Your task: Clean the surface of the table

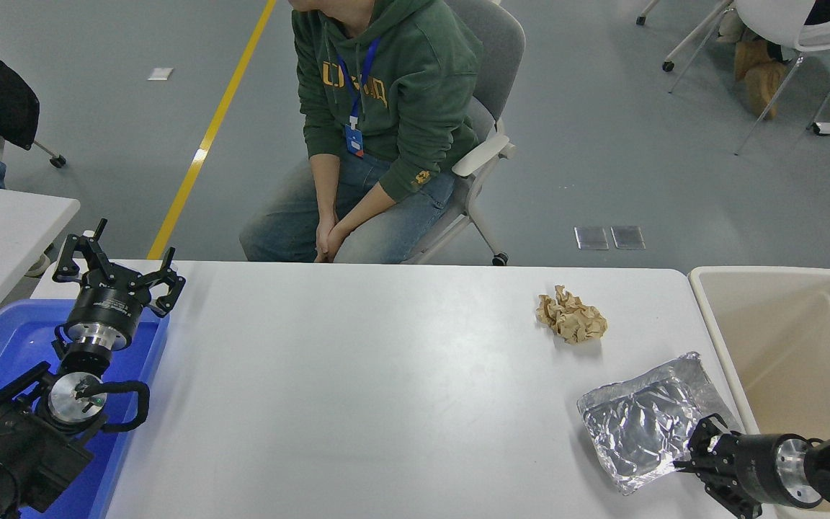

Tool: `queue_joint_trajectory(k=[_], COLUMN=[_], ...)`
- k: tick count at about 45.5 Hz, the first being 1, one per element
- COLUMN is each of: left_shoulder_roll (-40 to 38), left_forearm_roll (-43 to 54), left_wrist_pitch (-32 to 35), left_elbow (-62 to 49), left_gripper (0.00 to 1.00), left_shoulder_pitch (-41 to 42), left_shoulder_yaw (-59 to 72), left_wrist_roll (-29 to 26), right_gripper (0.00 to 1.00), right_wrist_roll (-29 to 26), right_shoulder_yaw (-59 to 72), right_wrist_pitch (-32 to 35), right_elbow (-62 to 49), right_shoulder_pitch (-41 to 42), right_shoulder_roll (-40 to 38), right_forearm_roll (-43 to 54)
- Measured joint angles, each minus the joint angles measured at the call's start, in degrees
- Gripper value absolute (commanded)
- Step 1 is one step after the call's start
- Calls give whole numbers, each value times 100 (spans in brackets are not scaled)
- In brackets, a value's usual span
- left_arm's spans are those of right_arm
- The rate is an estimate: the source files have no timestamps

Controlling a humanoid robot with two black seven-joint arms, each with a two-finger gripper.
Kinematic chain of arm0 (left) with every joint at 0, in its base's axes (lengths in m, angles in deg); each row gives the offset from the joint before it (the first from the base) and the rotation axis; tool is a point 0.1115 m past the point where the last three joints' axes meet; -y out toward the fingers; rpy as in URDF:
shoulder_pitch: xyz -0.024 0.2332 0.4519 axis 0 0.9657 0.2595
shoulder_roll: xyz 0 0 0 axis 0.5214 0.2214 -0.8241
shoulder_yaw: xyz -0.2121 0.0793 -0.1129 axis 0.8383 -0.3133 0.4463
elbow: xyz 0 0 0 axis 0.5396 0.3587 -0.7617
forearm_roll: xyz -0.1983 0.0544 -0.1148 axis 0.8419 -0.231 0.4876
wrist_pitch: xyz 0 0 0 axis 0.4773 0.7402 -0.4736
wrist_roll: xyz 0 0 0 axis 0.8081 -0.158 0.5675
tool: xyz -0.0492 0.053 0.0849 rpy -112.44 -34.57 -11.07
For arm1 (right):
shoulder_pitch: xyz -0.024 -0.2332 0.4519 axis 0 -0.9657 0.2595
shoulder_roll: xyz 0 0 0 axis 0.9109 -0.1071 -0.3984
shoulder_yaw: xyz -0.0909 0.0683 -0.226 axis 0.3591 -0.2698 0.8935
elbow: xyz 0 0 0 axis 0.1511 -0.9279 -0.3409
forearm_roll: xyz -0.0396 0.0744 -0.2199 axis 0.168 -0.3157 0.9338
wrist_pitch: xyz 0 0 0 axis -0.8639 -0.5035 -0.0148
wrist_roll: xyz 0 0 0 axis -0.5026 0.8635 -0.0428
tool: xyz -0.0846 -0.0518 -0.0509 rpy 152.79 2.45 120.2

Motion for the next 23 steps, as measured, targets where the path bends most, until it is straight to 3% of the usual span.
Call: queue_joint_trajectory(k=[23], left_shoulder_roll=[0], left_forearm_roll=[0], left_wrist_pitch=[0], left_elbow=[-1], left_gripper=[100], left_shoulder_pitch=[0], left_shoulder_yaw=[0], left_wrist_roll=[0], right_gripper=[0], right_wrist_roll=[-89], right_shoulder_yaw=[-171], right_wrist_pitch=[510], right_elbow=[339], right_shoulder_pitch=[19], right_shoulder_roll=[-978], right_forearm_roll=[-799])
